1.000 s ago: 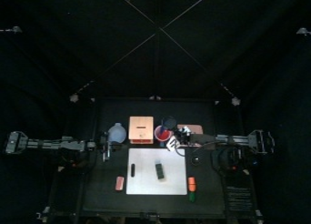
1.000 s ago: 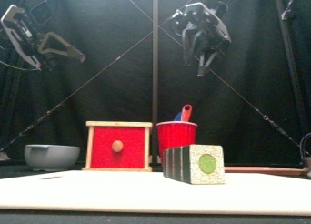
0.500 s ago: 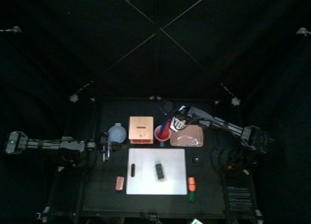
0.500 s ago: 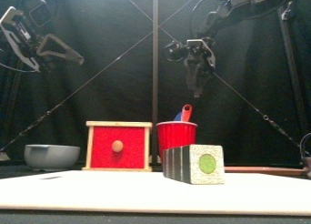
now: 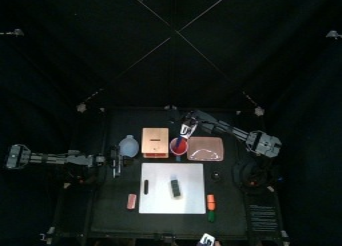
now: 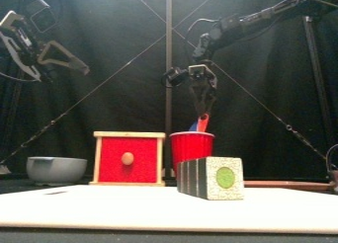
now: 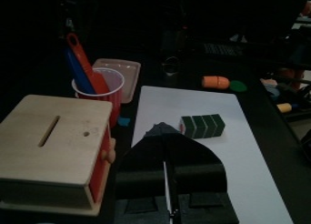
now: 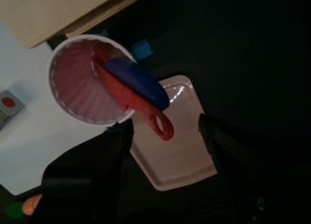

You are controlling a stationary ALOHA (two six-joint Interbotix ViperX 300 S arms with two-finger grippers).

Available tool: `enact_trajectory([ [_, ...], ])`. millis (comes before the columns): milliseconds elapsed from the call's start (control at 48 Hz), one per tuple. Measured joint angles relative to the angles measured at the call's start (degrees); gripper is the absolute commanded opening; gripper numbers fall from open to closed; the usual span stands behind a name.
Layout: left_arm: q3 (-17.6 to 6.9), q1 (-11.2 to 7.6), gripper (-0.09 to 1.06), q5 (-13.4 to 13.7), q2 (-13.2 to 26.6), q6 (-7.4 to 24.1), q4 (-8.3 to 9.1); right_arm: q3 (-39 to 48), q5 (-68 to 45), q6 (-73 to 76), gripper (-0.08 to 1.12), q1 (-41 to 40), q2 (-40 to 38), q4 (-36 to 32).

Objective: Place sushi on board then cut the sushi with the knife then place the pieces on the plate
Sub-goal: Pick knife at handle with right hand

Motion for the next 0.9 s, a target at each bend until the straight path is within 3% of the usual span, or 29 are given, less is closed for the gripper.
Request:
enact_trajectory([
  [333,0.4,0.26,-0.01,0.0,0.0,-0.1,-2.11,-4.1,6.3,0.1,0.91,1.1,3.5,-0.6],
  [896,0.4,0.53,-0.01,0.0,0.0,0.0,-2.2,-4.7,8.3,0.3,0.91,3.7,6.0,-0.5],
])
